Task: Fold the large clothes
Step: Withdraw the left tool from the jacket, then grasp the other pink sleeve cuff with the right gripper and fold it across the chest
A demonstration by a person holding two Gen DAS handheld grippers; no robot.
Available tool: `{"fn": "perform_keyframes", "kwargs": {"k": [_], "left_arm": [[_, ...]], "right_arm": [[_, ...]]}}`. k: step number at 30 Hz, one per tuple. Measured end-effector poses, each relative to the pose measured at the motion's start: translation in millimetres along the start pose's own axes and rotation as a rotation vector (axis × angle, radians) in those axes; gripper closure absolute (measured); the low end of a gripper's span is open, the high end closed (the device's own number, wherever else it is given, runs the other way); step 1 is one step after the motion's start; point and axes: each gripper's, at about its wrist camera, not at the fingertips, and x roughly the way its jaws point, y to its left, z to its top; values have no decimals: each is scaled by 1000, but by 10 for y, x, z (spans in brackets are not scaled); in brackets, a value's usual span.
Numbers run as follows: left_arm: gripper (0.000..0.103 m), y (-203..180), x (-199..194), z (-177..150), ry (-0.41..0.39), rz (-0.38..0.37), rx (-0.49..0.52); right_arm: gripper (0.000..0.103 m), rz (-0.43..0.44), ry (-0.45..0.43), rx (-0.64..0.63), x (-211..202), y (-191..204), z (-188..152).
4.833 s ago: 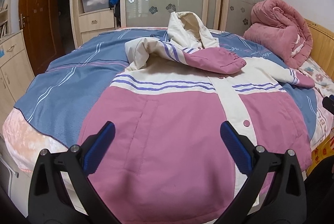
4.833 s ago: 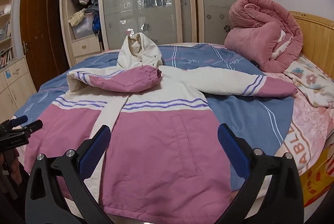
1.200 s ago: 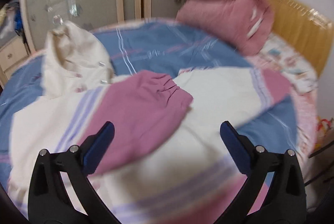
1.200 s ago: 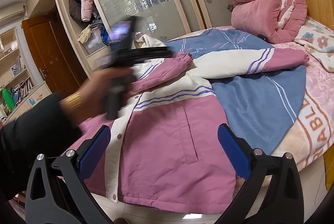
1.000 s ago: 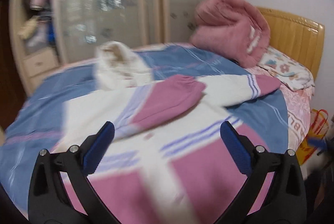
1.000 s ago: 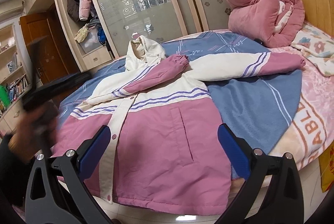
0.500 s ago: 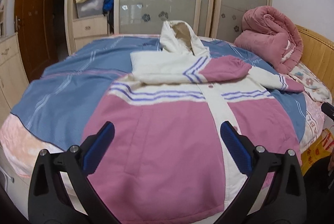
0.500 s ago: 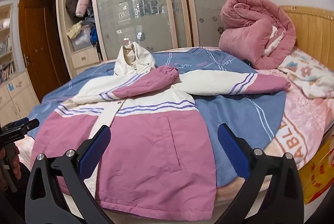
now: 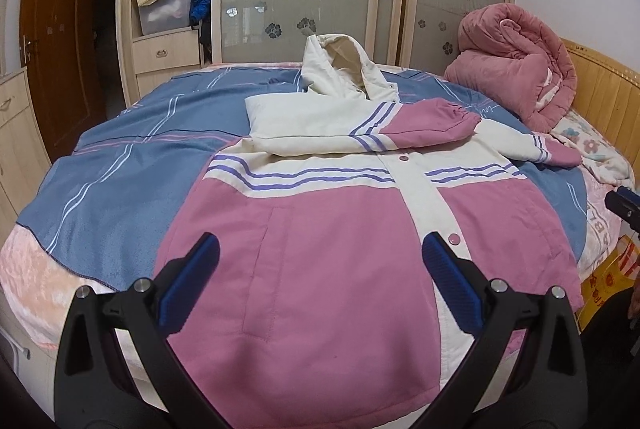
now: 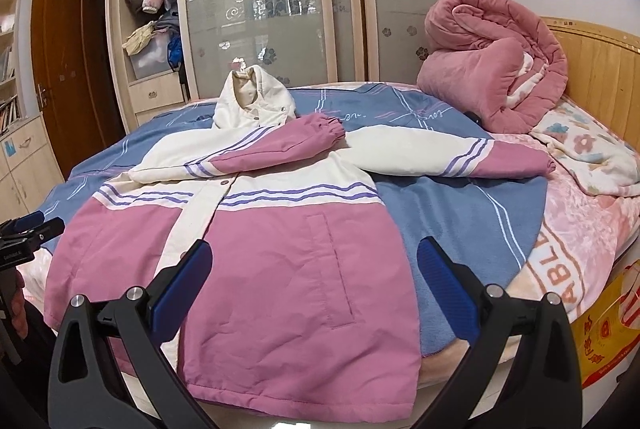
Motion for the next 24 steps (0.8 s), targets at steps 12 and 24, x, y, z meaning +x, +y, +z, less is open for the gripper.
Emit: {"fn": "perform_keyframes", "kwargs": {"k": [12, 24], "left_arm": [[2, 54, -42, 5, -5, -33, -8], [2, 102, -94, -8, -8, -81, -16]], "right_arm": [[1, -21, 13, 27, 71, 12, 21], [1, 52, -20, 745, 479, -1902, 357]]}}
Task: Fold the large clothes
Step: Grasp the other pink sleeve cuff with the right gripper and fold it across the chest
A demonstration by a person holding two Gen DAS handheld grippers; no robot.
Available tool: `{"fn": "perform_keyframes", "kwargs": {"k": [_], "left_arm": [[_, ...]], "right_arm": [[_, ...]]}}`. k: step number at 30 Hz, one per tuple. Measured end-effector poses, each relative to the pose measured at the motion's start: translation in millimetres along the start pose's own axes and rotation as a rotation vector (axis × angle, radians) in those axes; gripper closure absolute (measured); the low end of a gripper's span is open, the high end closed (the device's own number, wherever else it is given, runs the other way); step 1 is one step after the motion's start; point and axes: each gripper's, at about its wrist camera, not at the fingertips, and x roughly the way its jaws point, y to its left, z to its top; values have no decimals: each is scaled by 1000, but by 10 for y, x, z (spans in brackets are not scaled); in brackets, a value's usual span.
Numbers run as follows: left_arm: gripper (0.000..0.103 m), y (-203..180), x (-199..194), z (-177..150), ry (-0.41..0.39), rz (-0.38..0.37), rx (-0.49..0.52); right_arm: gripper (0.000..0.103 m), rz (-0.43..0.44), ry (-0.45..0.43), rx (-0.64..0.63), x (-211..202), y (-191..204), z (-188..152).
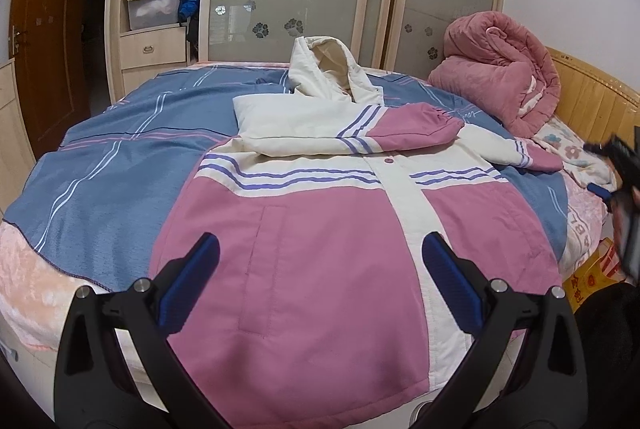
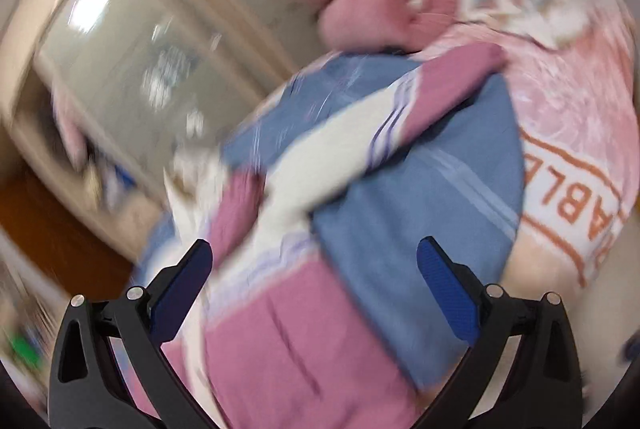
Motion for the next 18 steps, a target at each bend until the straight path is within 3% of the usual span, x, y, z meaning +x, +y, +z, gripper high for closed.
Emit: {"fn": "perform_keyframes", "kwargs": {"k": [3, 10, 13, 18], "left_arm": [[2, 29, -2, -1, -1, 0, -6], [2, 64, 18, -1, 4, 3, -14], [2, 62, 32, -13, 9, 9, -9], [2, 97, 86, -23, 28, 29, -13]], "right_arm": [[3, 14, -53, 136, 163, -394, 462], [40, -47, -65, 313, 818, -1137, 1061], [44, -89, -67, 416, 1034, -1411, 1134], [44, -154, -74, 482, 1367, -1665, 1285]]}}
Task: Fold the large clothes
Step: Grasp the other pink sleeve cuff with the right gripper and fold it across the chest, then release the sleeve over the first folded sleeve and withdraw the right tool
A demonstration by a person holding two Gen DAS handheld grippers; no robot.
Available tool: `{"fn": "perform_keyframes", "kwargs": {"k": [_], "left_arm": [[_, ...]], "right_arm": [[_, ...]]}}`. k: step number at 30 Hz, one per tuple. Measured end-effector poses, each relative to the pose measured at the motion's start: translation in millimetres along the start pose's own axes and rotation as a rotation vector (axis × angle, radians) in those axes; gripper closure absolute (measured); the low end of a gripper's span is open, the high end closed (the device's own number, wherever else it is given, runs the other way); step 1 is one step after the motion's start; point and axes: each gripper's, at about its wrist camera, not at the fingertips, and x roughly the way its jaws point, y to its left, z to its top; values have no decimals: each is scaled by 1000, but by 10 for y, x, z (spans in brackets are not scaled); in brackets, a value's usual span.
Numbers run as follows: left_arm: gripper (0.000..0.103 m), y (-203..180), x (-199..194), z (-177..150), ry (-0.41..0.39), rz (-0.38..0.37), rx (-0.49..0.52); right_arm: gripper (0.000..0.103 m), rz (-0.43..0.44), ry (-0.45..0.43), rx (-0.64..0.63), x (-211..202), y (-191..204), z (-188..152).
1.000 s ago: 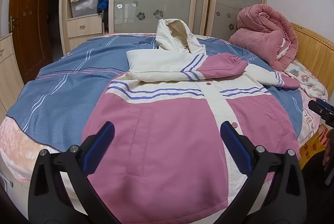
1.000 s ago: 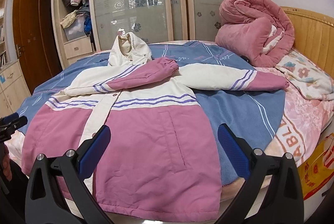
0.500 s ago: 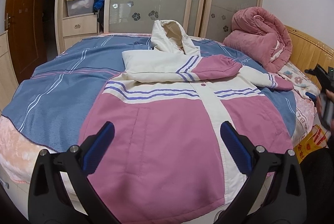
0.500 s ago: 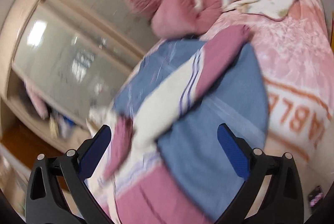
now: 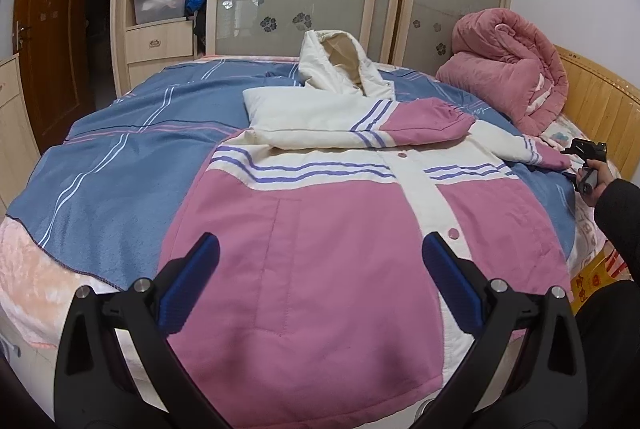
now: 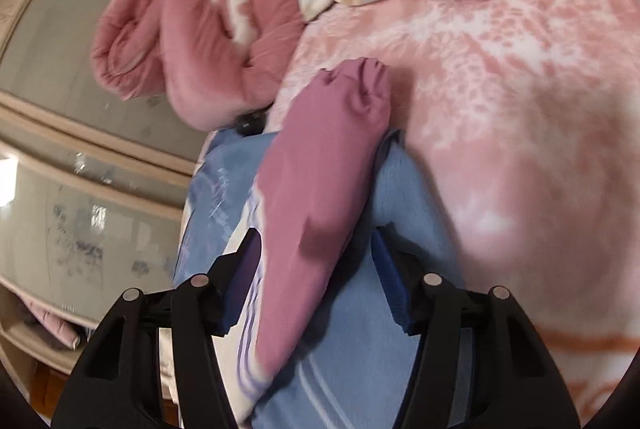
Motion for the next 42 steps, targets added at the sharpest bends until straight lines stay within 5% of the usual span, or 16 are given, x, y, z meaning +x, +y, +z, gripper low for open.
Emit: {"fn": "perform_keyframes", "kwargs": {"k": [4, 7, 11, 14, 21, 25, 31, 33, 36, 38, 42], "left_arm": [[2, 2, 16, 0, 7, 9, -3], [2, -18, 13, -4, 2, 8, 4], [2, -53, 20, 6, 2, -7, 9], [2, -79, 9, 2, -5, -17, 15], [2, -89, -39, 4, -18, -17, 12], [2, -89, -38, 1, -14, -15, 11], [2, -48, -70, 5, -25, -7, -3], [2, -44, -73, 1, -23, -6, -2], [2, -34, -78, -5, -22, -4, 0], [2, -27, -66, -9, -20, 0, 0], [2, -6, -21, -4, -8, 0, -14]], "right_arm": [[48, -40, -49, 30, 152, -20, 155], [95, -70, -98, -7, 105, 78, 173], [97, -93, -219, -264, -154, 700, 40], [97, -64, -330, -528, -492, 1474, -358], [97, 116, -468, -1195, -908, 3075, -2304], [96, 161, -339, -1531, -595, 3168, -3738], [96, 81, 18, -1792, 185, 2576, -5048], [88, 44, 89, -1777, 371, 2408, -5177], [52, 28, 174, -1706, 441, 2351, -5143], [14, 75, 221, -1600, 333, 2411, -4985], [8, 240, 369, -1317, -343, 2431, -4547]]}}
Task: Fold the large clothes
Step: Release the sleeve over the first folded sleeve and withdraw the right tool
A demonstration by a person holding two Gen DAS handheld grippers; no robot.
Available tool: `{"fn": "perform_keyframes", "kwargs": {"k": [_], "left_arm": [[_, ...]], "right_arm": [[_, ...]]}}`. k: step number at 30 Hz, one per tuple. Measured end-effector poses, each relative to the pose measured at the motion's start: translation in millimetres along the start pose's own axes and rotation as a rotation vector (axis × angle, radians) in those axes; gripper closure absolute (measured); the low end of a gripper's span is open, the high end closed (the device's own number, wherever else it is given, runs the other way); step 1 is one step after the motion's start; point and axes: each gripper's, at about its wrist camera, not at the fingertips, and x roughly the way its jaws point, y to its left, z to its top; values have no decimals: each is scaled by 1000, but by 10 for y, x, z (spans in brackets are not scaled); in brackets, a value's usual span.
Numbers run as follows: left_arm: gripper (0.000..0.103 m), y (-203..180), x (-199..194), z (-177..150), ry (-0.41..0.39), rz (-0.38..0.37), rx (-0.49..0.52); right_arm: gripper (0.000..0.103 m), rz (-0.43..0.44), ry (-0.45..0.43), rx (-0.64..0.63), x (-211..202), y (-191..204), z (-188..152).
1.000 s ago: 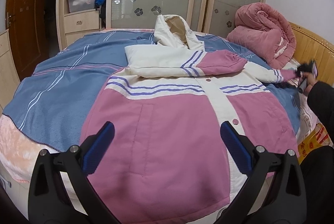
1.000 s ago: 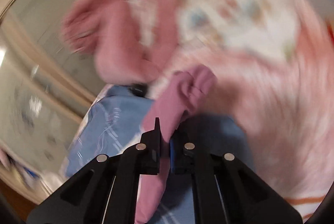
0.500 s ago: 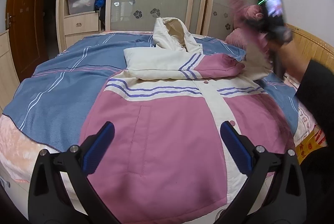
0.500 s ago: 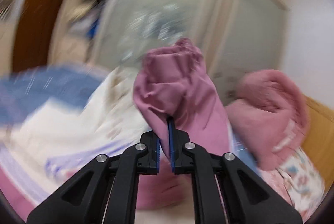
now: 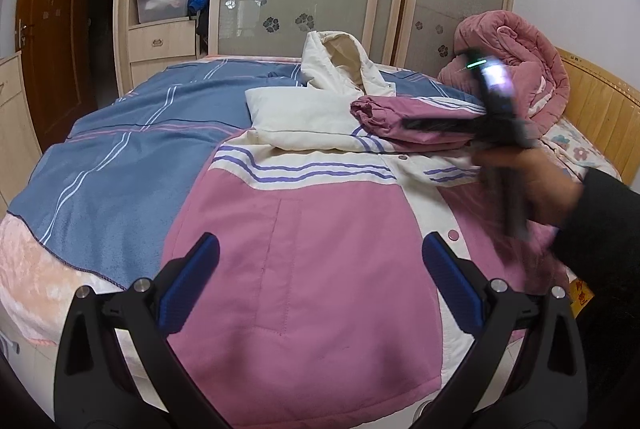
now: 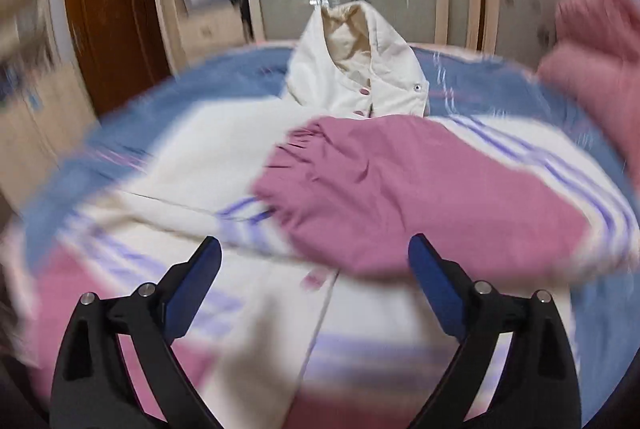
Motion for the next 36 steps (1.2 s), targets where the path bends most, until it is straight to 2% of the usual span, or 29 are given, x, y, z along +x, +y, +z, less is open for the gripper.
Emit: {"fn": "perform_keyframes", "kwargs": {"k": [2, 6, 10, 12, 13, 15, 17, 20, 27, 36], "left_arm": [[2, 3, 9, 3, -1, 2, -2], [2, -3, 21, 2, 8, -3, -10], [2, -29, 14, -8, 4, 6, -1], [2, -51, 33, -16, 9, 10, 8], [2, -64, 45, -24, 15, 11, 14], [2, -90, 71, -53, 28, 17, 26], [2, -105, 92, -63, 34, 26, 33], [2, -109, 102, -72, 34, 38, 30], [2, -119, 91, -104, 35, 46, 37], [2, -154, 55, -108, 34, 18, 50]], "right_arm": [[3, 2, -40, 31, -429, -11, -126], [1, -146, -163, 3, -1497, 24, -577], [1, -246, -258, -29, -2068, 2, -1174], [1, -288, -266, -31, -2110, -74, -1420], [1, -303, -246, 22, -2124, -110, -1516], [1, -267, -268, 46, -2211, -125, -1564], [1, -321, -282, -11, -2183, -65, -1569], [1, -305, -239, -6, -2077, -92, -1563], [1, -294, -245, 2, -2060, -111, -1566], [1, -295, -240, -3, -2068, -101, -1568]]}}
